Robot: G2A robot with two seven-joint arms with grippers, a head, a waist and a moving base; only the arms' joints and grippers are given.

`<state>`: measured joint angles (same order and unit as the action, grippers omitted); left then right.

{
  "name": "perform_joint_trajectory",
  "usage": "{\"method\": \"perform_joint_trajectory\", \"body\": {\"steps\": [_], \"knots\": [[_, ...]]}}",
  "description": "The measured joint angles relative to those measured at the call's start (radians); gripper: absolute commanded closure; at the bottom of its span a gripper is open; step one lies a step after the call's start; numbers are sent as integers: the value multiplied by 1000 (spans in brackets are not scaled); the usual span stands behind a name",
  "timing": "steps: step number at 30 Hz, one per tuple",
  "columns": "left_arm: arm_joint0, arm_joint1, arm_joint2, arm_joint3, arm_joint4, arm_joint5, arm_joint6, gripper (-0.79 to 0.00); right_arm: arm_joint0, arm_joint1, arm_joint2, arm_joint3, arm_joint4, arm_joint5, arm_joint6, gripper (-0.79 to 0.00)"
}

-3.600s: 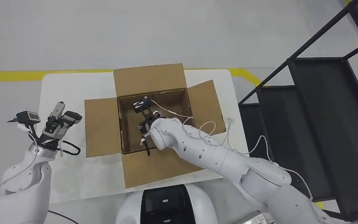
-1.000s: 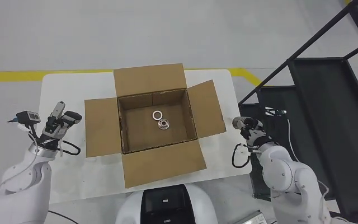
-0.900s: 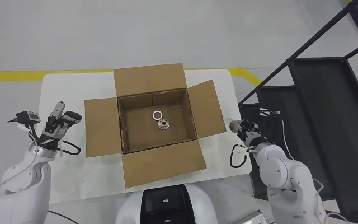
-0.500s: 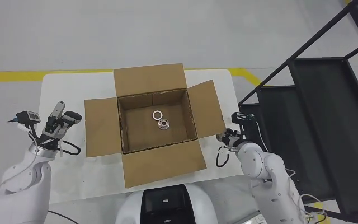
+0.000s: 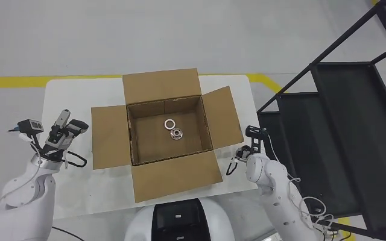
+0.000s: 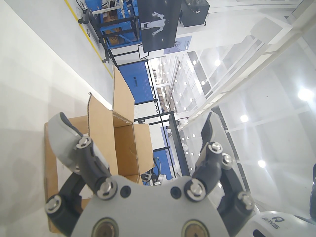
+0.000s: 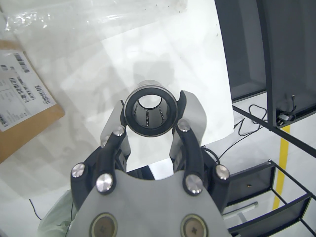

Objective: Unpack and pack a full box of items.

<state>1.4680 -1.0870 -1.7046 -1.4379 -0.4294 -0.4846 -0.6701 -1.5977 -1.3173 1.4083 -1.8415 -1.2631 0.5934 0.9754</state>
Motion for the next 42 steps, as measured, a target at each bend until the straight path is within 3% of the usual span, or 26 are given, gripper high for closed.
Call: {"method": "perform_joint_trajectory", "body": {"steps": [16,25,26,27,28,42], "knots": [[0,0,0,0,0,0,0,-785,56,-25,5,149,135,76,-230,0],[0,0,0,0,0,0,0,-785,96,-29,-13,189,101,94,-228,0],[0,0,0,0,0,0,0,-785,102,-29,-15,193,93,97,-221,-228],[0,0,0,0,0,0,0,-785,107,-29,-17,195,90,100,-214,-662],[0,0,0,0,0,0,0,-785,110,-30,-17,195,91,100,-210,-785],[0,0,0,0,0,0,0,-785,63,-33,29,137,171,72,-248,-785]]}}
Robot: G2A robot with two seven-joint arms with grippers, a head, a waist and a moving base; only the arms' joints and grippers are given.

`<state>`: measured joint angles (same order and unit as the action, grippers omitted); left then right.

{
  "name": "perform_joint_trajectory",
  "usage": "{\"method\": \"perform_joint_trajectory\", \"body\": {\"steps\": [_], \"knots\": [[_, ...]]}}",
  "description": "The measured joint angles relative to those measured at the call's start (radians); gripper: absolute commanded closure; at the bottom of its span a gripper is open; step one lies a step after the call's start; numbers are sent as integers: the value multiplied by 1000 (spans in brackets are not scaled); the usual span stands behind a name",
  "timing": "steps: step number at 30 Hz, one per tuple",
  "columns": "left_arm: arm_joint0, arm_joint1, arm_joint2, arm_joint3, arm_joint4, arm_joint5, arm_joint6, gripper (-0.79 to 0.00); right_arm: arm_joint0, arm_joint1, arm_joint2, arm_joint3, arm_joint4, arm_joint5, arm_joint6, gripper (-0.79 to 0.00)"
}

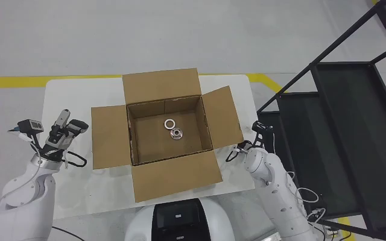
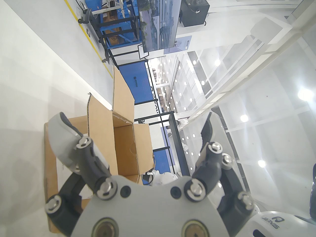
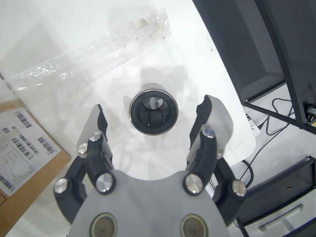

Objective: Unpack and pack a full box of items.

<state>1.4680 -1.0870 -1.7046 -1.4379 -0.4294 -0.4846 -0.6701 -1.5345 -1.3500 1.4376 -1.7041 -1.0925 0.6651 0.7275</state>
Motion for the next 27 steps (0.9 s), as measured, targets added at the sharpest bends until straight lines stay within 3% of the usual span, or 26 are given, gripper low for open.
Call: {"method": "perform_joint_trajectory", "body": {"steps": [14,19,22,27], "knots": [[0,0,0,0,0,0,0,-785,-180,-2,-18,-418,-208,114,-179,-785],[0,0,0,0,0,0,0,-785,-185,0,-85,-520,-272,-24,-211,-785],[0,0,0,0,0,0,0,-785,-140,1,-129,-550,-283,-145,-148,-785],[0,0,0,0,0,0,0,-785,-5,1,-181,-515,-160,-363,-10,-785]]}}
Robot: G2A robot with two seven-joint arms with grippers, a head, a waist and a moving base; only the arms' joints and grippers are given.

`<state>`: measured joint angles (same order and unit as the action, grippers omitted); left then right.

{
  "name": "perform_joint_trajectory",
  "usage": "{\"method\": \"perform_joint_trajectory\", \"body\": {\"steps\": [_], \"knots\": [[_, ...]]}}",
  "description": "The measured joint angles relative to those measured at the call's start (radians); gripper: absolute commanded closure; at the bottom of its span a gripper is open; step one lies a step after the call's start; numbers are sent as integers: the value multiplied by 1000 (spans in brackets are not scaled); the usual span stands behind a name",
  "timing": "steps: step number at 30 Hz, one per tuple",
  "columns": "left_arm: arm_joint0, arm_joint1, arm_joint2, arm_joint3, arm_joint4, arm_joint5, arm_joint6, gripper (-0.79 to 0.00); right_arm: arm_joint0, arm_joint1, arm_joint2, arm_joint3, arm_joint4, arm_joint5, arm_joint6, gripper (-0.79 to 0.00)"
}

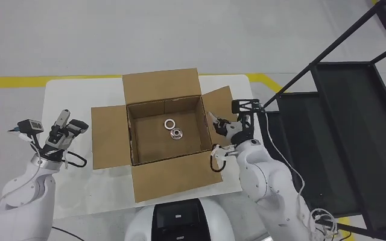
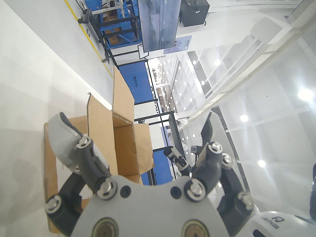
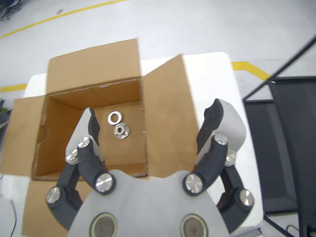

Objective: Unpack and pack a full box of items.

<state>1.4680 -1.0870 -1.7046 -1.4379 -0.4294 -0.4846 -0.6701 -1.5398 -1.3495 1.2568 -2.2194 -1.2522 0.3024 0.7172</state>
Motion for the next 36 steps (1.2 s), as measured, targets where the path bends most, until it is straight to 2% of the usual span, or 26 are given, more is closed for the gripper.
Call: {"method": "perform_joint_trajectory", "body": {"steps": [4,9,15,21,36], "knots": [[0,0,0,0,0,0,0,-785,140,-10,-74,104,65,-84,114,-785],[0,0,0,0,0,0,0,-785,314,-33,-169,309,189,-89,258,-785],[0,0,0,0,0,0,0,-785,464,-68,-275,583,279,-32,268,-785],[0,0,0,0,0,0,0,-785,565,-101,-370,764,305,3,280,-785],[0,0,0,0,0,0,0,-785,573,-103,-375,779,310,1,283,-785]]}}
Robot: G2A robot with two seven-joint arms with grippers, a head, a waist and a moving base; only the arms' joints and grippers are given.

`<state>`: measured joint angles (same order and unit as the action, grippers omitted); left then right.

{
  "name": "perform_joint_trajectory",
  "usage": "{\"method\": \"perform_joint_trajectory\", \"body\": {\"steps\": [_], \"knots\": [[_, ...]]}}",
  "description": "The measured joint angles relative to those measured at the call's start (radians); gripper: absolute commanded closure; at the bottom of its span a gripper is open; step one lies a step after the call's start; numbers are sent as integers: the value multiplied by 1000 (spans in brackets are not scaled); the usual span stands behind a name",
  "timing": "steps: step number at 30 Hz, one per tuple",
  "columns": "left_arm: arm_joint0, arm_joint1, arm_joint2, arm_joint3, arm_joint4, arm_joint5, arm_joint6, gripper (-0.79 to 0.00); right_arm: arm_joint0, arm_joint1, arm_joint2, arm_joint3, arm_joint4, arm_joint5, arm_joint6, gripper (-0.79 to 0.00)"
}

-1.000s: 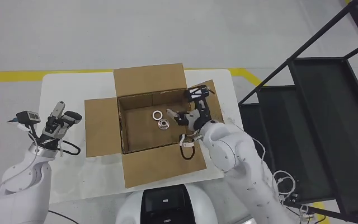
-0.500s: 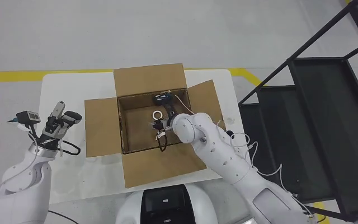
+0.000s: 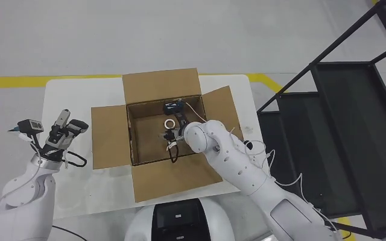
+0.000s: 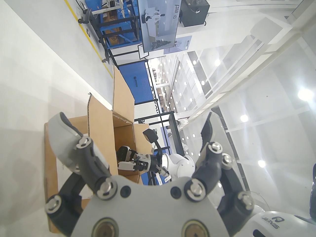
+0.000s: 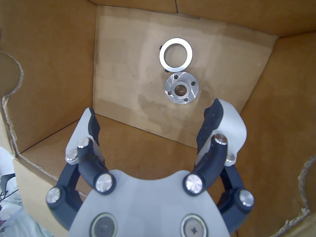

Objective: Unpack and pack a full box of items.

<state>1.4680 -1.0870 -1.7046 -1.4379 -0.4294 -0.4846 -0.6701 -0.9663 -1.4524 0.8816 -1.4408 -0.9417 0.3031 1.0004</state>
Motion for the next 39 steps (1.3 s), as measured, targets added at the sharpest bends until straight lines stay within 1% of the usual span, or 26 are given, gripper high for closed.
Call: {"method": "perform_joint_trajectory", "body": {"steps": [23,26,28,29,30,31,32,34,35,36,37,38,39], "knots": [[0,0,0,0,0,0,0,-785,0,0,0,0,0,0,0,-785],[0,0,0,0,0,0,0,-785,-2,-2,0,24,9,-21,-31,-785],[0,0,0,0,0,0,0,-785,22,-8,-1,70,24,-32,-49,-785],[0,0,0,0,0,0,0,-785,36,-12,-2,95,33,-30,-55,-757],[0,0,0,0,0,0,0,-785,51,-16,-3,123,43,-23,-61,-600],[0,0,0,0,0,0,0,-785,73,-22,-5,164,57,-15,-68,-539],[0,0,0,0,0,0,0,-785,89,-27,-7,196,69,-11,-73,-369],[0,0,0,0,0,0,0,-785,129,-38,-15,272,90,-12,-87,-308],[0,0,0,0,0,0,0,-785,146,-43,-19,303,97,-12,-96,-252],[0,0,0,0,0,0,0,-785,161,-48,-23,331,105,-13,-107,-222],[0,0,0,0,0,0,0,-785,179,-55,-29,367,113,-15,-122,-237],[0,0,0,0,0,0,0,-785,190,-60,-35,391,117,-15,-135,-228],[0,0,0,0,0,0,0,-785,203,-67,-44,418,121,-15,-153,-249]]}}
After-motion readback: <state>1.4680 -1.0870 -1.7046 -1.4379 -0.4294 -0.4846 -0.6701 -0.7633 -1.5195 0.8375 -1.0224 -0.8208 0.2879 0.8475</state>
